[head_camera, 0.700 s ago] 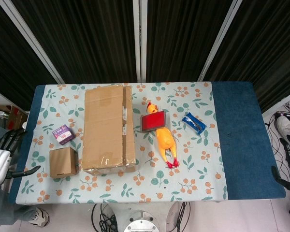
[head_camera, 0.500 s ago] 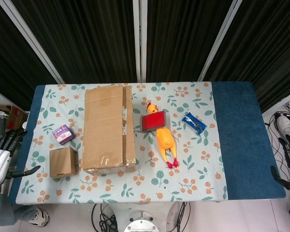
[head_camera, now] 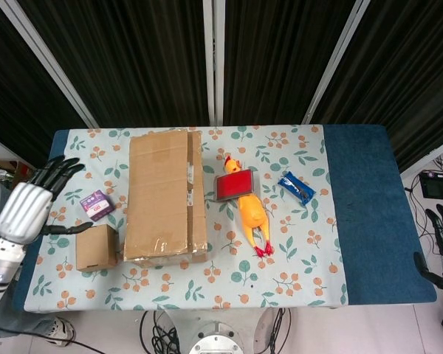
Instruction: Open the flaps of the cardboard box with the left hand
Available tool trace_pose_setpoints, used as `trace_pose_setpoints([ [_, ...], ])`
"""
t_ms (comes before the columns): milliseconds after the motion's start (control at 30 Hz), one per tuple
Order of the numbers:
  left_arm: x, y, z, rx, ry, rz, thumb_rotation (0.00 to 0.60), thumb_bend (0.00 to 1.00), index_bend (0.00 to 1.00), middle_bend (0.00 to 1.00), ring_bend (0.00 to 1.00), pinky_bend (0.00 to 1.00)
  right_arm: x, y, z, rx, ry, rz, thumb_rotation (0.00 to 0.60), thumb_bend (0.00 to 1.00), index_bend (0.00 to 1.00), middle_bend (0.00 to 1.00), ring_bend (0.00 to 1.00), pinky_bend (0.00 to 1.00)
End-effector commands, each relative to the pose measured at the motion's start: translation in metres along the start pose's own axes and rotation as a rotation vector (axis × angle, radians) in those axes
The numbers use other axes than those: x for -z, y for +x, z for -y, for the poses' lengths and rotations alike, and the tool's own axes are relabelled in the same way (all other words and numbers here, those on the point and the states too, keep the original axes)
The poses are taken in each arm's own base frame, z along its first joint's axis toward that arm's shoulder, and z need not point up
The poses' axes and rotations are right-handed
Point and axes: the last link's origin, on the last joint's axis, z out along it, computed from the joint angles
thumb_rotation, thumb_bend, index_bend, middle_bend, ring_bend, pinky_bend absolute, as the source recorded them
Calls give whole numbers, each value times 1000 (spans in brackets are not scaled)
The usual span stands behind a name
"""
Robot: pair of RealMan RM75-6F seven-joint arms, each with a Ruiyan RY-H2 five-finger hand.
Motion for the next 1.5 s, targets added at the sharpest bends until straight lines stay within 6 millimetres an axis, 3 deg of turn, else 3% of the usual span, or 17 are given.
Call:
trace_pose_setpoints([
  [33,-64,9,-33,42,-149,6,419,35,141,109,64,193,0,1,-1,-4,-4,-8,600,290,0,0,0,0],
  [267,-130,-17,-87,100,-307,109,418,35,174,137,72,194,2,-1,-6,-1,-14,-1,600,290,0,0,0,0],
  [467,-156,-38,-116,124,-403,193,380,30,265,256,72,193,3,0,-9,-7,-19,-9,600,289,0,0,0,0],
  [833,-162,-69,-123,78,-424,333,352,33,335,307,72,190,1,-2,-16,-29,-21,-13,600,288,0,0,0,0],
  [1167,-162,-79,-128,47,-433,396,311,47,360,341,72,189,1,-2,-18,-48,-15,-27,600,246,0,0,0,0],
  [1500,-164,-80,-121,-152,-449,388,271,48,445,422,72,184,0,0,-20,-60,-10,-40,600,221,0,0,0,0],
])
